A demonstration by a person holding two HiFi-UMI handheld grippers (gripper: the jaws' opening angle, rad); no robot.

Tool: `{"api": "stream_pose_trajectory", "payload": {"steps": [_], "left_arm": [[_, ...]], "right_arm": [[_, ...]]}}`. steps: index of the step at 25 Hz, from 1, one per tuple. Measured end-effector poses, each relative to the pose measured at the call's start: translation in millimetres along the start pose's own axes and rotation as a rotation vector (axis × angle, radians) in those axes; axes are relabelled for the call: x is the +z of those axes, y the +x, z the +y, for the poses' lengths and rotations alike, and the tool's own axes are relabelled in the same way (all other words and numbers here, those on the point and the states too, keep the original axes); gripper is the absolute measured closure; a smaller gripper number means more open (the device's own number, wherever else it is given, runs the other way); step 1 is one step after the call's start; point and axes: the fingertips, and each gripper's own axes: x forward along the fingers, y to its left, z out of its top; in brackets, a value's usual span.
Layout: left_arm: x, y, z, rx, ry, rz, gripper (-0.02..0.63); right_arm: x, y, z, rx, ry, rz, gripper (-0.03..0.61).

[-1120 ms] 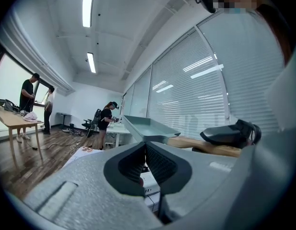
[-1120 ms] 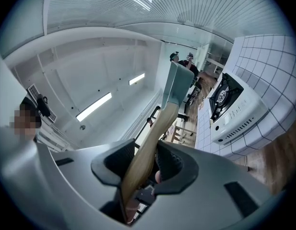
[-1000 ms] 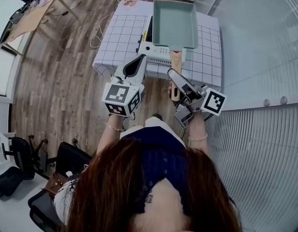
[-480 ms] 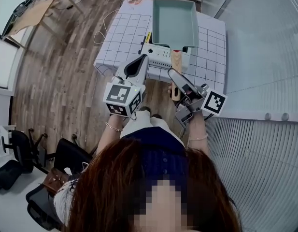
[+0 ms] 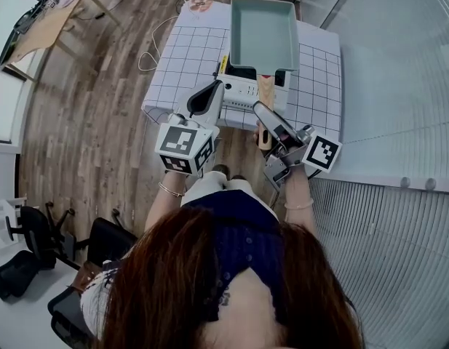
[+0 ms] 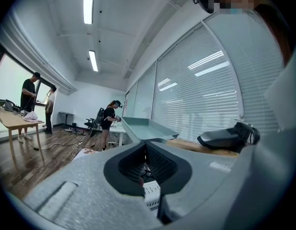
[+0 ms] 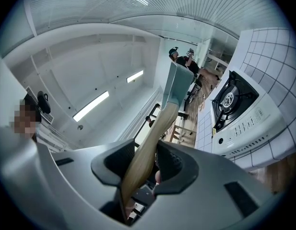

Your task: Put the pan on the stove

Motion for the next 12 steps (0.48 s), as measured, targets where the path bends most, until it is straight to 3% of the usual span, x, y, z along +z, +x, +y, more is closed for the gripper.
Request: {"api": "stream_pose_trajectory", "payload": {"steps": [12], "left_arm": [[-5,18,21,-0.014,-0.002,0.018,0.603]], "right_arm": [[12,17,-18,0.000,0.019,-0.017,0.433]]}}
